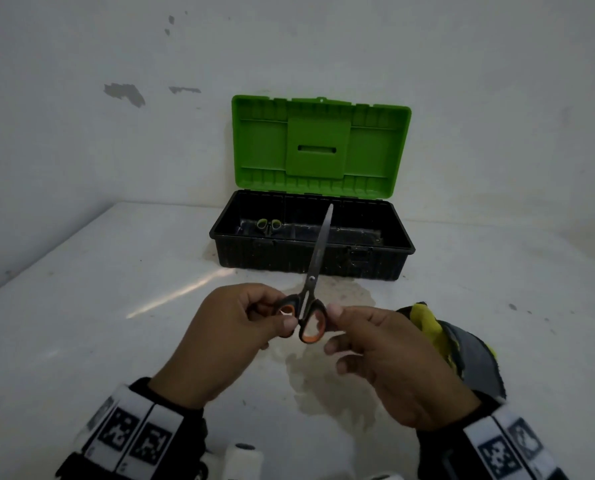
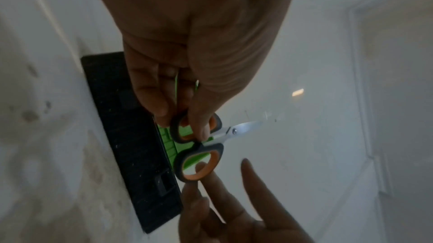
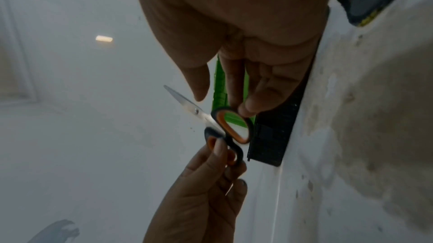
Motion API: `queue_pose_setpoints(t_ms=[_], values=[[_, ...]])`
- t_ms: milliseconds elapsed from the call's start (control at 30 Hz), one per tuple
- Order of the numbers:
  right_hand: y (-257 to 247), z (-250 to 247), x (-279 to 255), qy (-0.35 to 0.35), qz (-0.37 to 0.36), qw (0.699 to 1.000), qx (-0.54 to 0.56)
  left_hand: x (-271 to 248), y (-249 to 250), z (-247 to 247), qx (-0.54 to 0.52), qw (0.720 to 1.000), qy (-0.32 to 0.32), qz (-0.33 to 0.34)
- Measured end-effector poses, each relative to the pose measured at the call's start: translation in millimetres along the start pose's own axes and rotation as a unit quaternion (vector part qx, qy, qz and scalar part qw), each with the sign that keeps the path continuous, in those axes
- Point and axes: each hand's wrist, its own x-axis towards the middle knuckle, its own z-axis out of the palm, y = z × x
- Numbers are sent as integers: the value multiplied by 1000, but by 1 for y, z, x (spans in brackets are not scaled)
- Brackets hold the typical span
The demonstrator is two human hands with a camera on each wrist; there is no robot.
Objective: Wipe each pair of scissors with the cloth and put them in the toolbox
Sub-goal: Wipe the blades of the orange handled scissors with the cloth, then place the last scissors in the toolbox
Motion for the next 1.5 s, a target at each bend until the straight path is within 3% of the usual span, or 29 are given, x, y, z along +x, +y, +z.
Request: queue_pose_setpoints(t_ms=[100, 267, 467, 600, 667, 767, 867, 967, 1233, 1500], values=[[-15, -12, 5, 25, 32, 998, -42, 8, 1, -10, 86, 996, 16, 34], [-39, -23, 4, -146, 154, 977, 3, 24, -3, -16, 204, 975, 21, 82], [-51, -29, 5, -213, 142, 965, 61, 43, 5, -16, 258, 946, 23, 195], [-50, -32, 9, -241, 132, 960, 58, 57, 14, -18, 209, 947, 22, 244], [-55, -32, 12, -223, 111, 968, 30, 67, 15, -27, 188, 961, 32, 200], [-66, -35, 23, -154, 63, 985, -50, 89, 7, -48, 210, 973, 64, 68], [-84, -38, 50, -98, 22, 990, -103, 121, -5, -61, 283, 956, 68, -31], [-100, -38, 91, -46, 13, 992, -120, 157, -21, -60, 347, 933, 31, -92], [-105, -28, 209, 47, 94, 982, -158, 211, -61, -54, 392, 907, -29, -152], [-86, -23, 270, 23, 201, 944, -259, 210, -76, -56, 352, 925, -39, -139]])
